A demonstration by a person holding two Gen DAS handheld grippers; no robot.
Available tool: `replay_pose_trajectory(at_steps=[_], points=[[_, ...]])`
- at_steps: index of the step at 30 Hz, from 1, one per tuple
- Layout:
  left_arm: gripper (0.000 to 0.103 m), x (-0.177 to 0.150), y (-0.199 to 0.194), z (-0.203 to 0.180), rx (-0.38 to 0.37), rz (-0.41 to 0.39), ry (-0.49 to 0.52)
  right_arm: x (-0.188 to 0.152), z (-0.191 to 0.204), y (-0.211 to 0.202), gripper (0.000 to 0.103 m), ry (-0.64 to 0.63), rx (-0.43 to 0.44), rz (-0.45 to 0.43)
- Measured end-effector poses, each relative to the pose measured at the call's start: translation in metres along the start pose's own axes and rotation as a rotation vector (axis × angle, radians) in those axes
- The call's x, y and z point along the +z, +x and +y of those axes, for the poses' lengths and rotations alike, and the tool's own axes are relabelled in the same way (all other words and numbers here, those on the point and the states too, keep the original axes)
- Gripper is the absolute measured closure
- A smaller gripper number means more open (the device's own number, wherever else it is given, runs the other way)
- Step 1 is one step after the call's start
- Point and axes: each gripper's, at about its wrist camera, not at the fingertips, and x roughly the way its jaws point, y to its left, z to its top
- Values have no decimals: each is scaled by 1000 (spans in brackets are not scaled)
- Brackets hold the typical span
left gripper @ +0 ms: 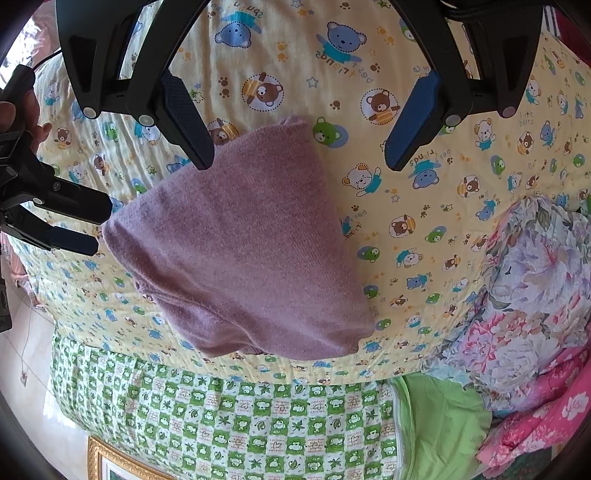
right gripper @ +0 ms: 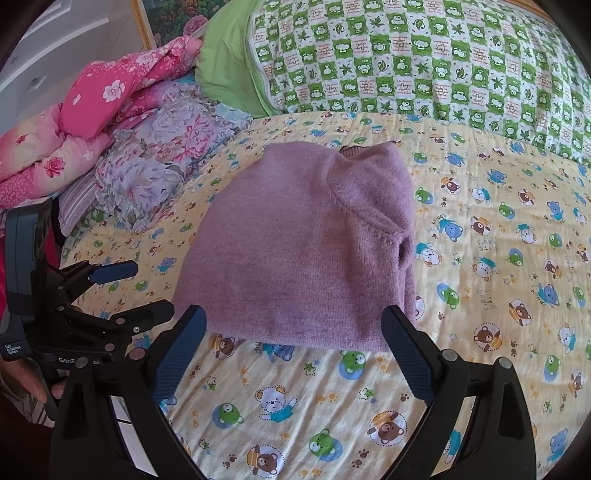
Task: Fold small clothes
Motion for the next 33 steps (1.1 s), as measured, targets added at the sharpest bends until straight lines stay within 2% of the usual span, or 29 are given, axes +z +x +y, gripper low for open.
replay_pose_trajectory(at_steps=[9, 33], points=[[9, 6, 1, 1, 18, -15, 15, 5, -5, 1, 7, 13, 5, -4], [9, 22, 5, 14, -2, 8, -77, 19, -16, 12, 7, 46, 15, 7]])
